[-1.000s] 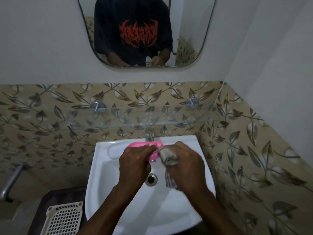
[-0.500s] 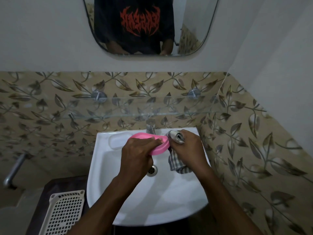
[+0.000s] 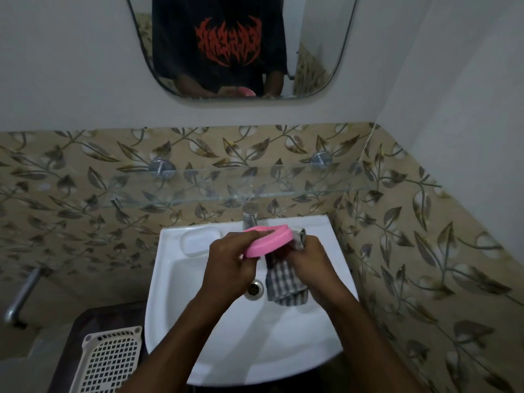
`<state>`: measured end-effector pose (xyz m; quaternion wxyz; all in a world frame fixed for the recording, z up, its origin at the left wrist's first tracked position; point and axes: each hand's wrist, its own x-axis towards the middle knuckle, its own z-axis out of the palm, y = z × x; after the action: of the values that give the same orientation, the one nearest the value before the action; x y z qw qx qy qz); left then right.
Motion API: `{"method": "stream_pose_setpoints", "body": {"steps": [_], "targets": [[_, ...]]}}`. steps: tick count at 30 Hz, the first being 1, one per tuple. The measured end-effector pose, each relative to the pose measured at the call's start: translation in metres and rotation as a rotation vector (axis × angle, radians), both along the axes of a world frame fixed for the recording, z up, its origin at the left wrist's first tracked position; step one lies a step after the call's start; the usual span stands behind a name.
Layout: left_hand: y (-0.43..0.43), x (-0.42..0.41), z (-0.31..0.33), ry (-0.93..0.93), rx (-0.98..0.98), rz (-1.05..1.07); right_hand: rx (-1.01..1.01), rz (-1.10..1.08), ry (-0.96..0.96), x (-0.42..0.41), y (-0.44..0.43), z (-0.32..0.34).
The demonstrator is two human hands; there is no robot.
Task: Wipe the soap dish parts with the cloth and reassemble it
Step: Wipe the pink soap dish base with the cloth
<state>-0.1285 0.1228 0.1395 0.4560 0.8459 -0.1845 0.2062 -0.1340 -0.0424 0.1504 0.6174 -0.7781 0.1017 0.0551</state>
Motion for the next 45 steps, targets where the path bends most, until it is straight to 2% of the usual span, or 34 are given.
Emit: {"method": "stream_pose_setpoints", "body": {"steps": [2,4,6,8,9,12,17,21,23,27,29,31,33,36,38,45], "targets": [[-0.001,0.005,0.006,0.146,-0.197,-0.021,0.231,0.011,0.084,-0.007,0.006,-0.009],[0.000,0.004,0.010,0.293,-0.411,-0.003,0.356,-0.120,0.113,-0.009,0.006,-0.016],[0.000,0.001,0.011,0.382,-0.616,-0.036,0.585,-0.237,0.168,-0.009,0.002,-0.020],[-0.003,-0.003,0.011,0.458,-0.726,-0.119,0.818,-0.232,0.228,-0.012,0.003,-0.017],[-0.004,-0.003,0.011,0.479,-0.735,-0.145,0.856,-0.212,0.232,-0.013,0.004,-0.017],[-0.004,-0.002,0.014,0.466,-0.618,-0.123,0.725,-0.189,0.131,-0.013,0.007,-0.012],[0.004,0.000,0.026,0.468,-0.268,-0.082,0.297,-0.338,-0.120,-0.014,0.000,-0.007],[0.000,-0.003,0.034,0.559,-0.403,-0.122,0.119,-0.242,-0.370,-0.013,-0.007,-0.006],[-0.003,-0.005,0.032,0.505,-0.389,-0.062,0.049,-0.195,-0.452,-0.013,-0.007,-0.003],[-0.002,-0.003,0.021,0.364,-0.222,0.036,-0.051,-0.288,-0.607,-0.018,-0.010,0.012],[-0.002,-0.001,0.017,0.269,-0.099,0.035,-0.082,-0.190,-0.658,-0.024,0.000,0.020],[-0.003,0.000,0.012,0.183,-0.035,0.001,-0.348,-0.009,-0.772,-0.032,0.017,0.019],[-0.004,0.001,0.009,0.122,-0.020,-0.004,-0.569,0.002,-0.822,-0.033,0.026,0.014],[-0.002,0.002,0.009,-0.012,0.087,0.031,-0.545,-0.226,-0.691,-0.018,0.008,0.019],[-0.002,0.000,0.007,-0.062,0.141,0.028,-0.529,-0.287,-0.644,-0.007,-0.008,0.021],[0.003,-0.001,0.002,-0.043,0.083,0.026,-0.566,-0.111,-0.723,-0.024,0.016,0.006]]}}
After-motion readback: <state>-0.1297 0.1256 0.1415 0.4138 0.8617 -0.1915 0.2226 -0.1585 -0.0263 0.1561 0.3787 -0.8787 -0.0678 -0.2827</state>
